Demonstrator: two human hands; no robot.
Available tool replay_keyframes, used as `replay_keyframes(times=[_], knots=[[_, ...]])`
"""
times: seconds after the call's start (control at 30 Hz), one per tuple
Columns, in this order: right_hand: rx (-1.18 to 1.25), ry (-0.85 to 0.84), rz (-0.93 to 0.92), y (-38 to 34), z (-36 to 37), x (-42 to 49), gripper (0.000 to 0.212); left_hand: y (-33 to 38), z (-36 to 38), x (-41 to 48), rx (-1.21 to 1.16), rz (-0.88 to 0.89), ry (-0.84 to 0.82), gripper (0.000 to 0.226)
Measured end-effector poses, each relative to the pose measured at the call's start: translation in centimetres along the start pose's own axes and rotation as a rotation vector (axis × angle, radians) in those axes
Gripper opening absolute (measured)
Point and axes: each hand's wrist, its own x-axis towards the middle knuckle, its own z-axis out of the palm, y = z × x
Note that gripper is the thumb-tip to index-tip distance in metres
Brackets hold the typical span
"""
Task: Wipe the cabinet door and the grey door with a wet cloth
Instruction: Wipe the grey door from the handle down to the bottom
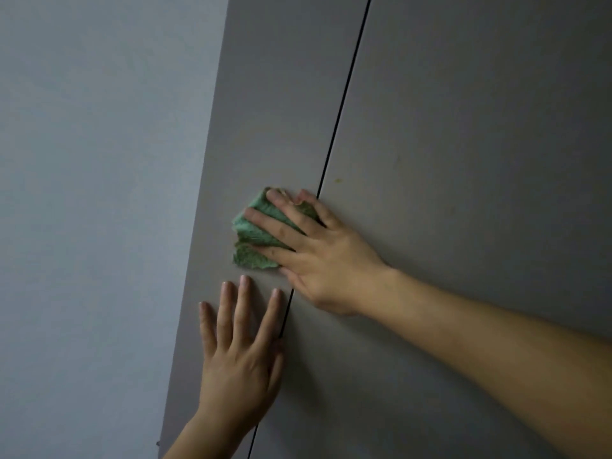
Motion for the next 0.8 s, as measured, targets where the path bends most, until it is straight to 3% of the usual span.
replay_keyframes(times=[0.23, 0.37, 0.43, 0.67, 0.73, 0.8], knots=[[-0.068, 0.066, 0.197, 3.3, -0.2, -2.1, 0.061, 1.3, 0.5, -0.2, -0.003, -0.051, -0.013, 0.071], [-0.041, 0.029, -0.002, -0.9, 1.8, -5.7, 0.055, 2.3, 0.9, -0.3, -0.027, -0.074, -0.012, 0.069], [-0.043, 0.024, -0.005, -0.4, 1.5, -6.0, 0.054, 2.3, 1.0, -0.4, -0.033, -0.082, -0.003, 0.070], [-0.036, 0.100, 0.611, 5.9, -1.5, -3.9, 0.068, 2.9, 0.8, -0.1, -0.048, -0.088, -0.016, 0.081], [-0.008, 0.101, 0.655, 4.0, -0.4, -6.1, 0.069, 3.5, 0.7, 0.0, -0.048, 0.005, -0.021, 0.080], [-0.011, 0.062, 0.554, 1.4, 0.8, -8.7, 0.070, 4.2, 0.6, 0.0, -0.041, 0.093, -0.035, 0.080]])
